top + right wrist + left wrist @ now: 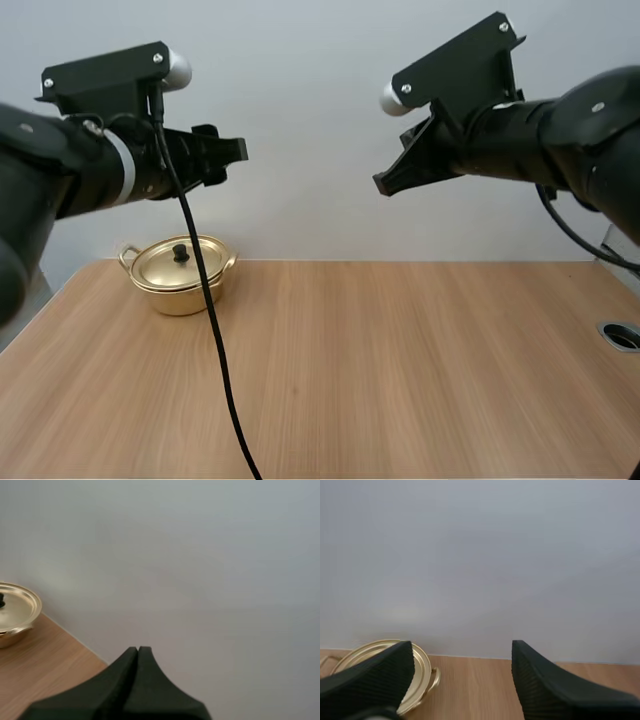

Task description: Open the pot, put the car inside, and close it

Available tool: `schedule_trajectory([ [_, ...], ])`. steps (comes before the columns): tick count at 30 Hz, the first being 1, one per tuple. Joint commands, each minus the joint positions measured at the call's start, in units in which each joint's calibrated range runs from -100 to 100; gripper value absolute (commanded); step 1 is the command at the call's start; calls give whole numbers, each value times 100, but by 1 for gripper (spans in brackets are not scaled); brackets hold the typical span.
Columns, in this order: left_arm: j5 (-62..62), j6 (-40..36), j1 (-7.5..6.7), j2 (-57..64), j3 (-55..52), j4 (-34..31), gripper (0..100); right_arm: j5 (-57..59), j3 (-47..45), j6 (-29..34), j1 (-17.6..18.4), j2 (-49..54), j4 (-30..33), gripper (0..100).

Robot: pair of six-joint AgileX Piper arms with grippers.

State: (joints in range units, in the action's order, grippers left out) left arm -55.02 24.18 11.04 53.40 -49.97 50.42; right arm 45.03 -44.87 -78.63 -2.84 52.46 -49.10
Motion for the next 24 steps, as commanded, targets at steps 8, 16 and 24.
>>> schedule_trajectory([
  [8, 859, -2235, -1006, 4186, -1026, -4271, 93, -943, -1820, -379, -2, 1155, -1014, 0],
  [16, 1328, -4619, -1345, 4186, -2575, -7028, 93, -593, -2770, 292, -304, 2414, -811, 0],
  [24, 2574, -4731, -1412, 4210, -4075, -6958, 93, -569, -2940, 834, -356, 2535, -677, 0],
])
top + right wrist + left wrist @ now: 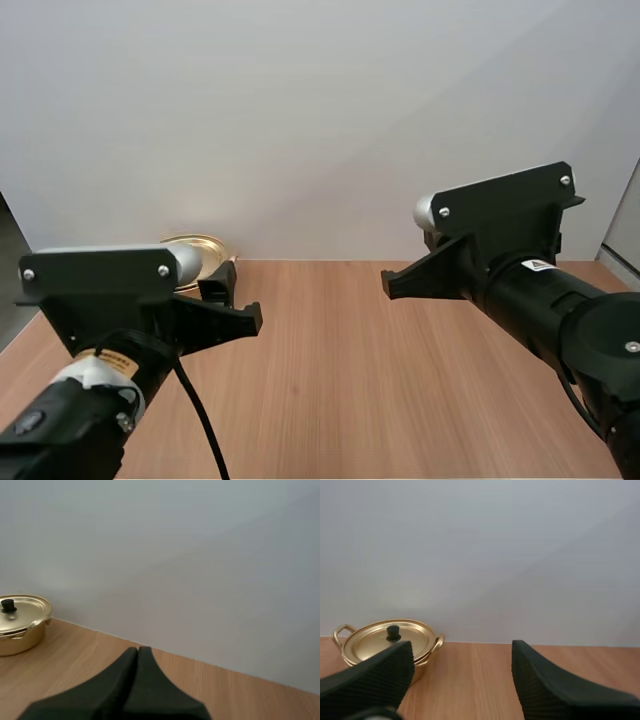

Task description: Open the pot, put the car inside, and close it

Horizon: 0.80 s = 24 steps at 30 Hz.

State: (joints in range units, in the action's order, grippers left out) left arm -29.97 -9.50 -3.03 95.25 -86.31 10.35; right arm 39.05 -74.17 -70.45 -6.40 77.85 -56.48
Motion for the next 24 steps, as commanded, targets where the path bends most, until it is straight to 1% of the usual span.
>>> schedule_trajectory([
  [1, 69, -1440, -5, 59, -589, -2938, 93, 40, -10, 15, -15, 11, 138, 0],
  [5, 291, -1919, -5, 137, -958, -2887, 93, 34, -278, 43, -22, 10, 360, 0],
  [8, 245, -1898, 4, 137, -1016, -2833, 93, 21, -588, 43, -22, 19, 360, 0],
  [11, -396, -1872, 71, 267, -1030, -2791, 93, -2, -878, 43, -15, 24, 360, 0],
  [16, -393, -1872, 174, 475, -1151, -2769, 93, -381, -1087, 143, 163, 148, 535, 0],
  [20, -114, -1860, 182, 475, -1369, -2738, 93, -425, -1240, 154, 273, 248, 551, 0],
  [23, -62, -1767, 182, 475, -1369, -2695, 93, -481, -1470, 204, 325, 420, 796, 0],
  [24, -78, -1767, 190, 475, -1369, -2695, 93, -480, -1560, 361, 325, 479, 990, 0],
])
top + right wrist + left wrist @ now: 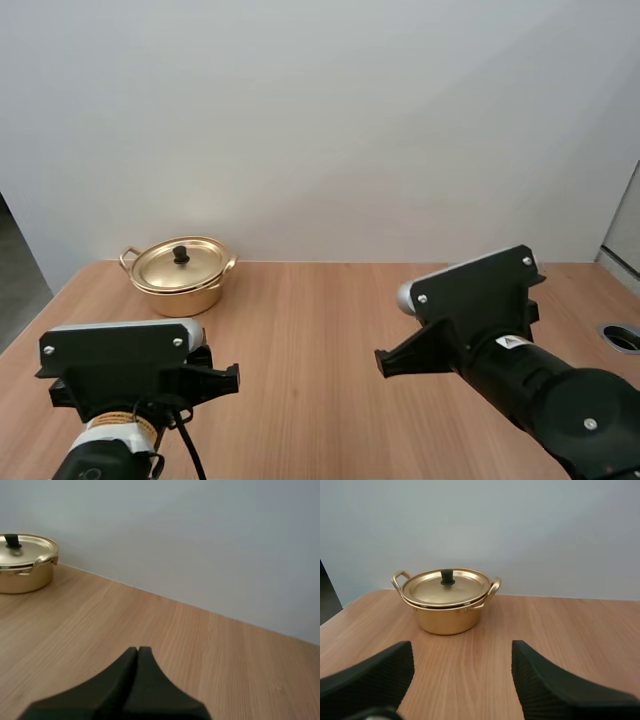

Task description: Open the pot, put the car inside, and close it

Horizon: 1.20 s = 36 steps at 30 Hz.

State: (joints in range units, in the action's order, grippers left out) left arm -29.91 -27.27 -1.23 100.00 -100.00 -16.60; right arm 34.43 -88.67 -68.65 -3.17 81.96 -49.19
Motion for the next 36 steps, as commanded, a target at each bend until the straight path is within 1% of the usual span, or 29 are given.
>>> schedule_trajectory([
  [1, -81, 10, 9, 0, 0, 0, 93, -17, -171, 277, 8, 136, 371, 0],
  [6, -81, 10, 9, 0, 0, 0, 93, -184, -496, 1155, 8, 498, 1270, 0],
  [11, 15, 10, 9, 0, 0, 0, 93, -192, -602, 2225, 8, 571, 2101, 0],
  [13, 34, 10, 9, 0, 0, 0, 93, -266, -602, 2608, 8, 571, 2207, 0],
  [17, 50, 10, 9, 0, 0, 0, 93, -226, -602, 2676, 0, 571, 2207, 0],
  [20, -20, 10, 9, 0, 0, 11, 93, 32, -602, 2676, -9, 571, 2268, 0],
  [26, 253, 10, 9, 0, 0, 11, 91, 32, -602, 2686, -9, 571, 2394, 0],
  [27, 185, 10, 9, 0, 0, 11, 87, 32, -602, 2686, -1, 571, 2394, 0],
  [28, 159, 10, 9, 0, 0, 11, 81, 32, -602, 2686, 16, 571, 2406, 0],
  [29, 109, 10, 9, 0, 0, 11, 70, 32, -602, 2686, 27, 571, 2406, 0],
  [31, 39, 10, 9, 0, 0, 11, 46, 32, -602, 2686, 42, 571, 2419, 0],
  [34, 55, 10, 9, 0, 0, 11, 0, 32, -602, 2686, 50, 571, 2429, 0],
  [36, 225, 23, 9, 0, 0, -17, 0, 32, -602, 2696, 99, 571, 2429, 0],
])
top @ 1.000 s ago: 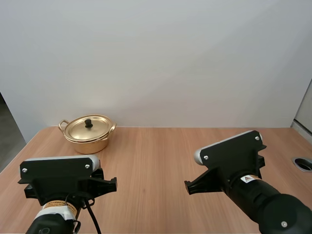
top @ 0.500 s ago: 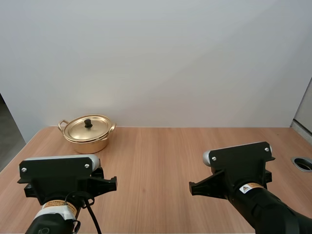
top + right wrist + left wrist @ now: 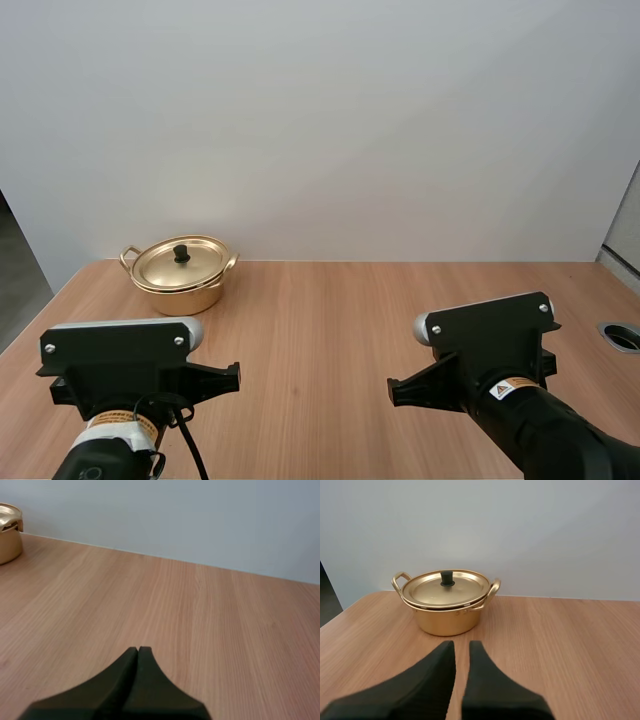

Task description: Open the pot, put the car inside, and close it

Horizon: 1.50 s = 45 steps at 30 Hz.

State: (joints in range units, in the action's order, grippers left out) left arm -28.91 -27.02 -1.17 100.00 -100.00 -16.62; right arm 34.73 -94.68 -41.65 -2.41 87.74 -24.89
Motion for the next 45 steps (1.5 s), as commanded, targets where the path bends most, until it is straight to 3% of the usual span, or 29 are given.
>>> schedule_trajectory([
  [1, 265, -1, 4, 0, 0, -15, 0, 1, -1, 9, 43, -6, -2, 0],
  [32, 430, -1, 4, 0, 0, -15, 0, -311, -1, 30, 64, -6, 77, 0],
  [40, 430, -1, 4, 0, 0, -15, 0, 28, -1, 18, 64, 1158, 286, 0],
  [45, 430, -1, 4, 0, 0, -15, 0, 88, -1, 33, 71, 1226, 286, 0],
])
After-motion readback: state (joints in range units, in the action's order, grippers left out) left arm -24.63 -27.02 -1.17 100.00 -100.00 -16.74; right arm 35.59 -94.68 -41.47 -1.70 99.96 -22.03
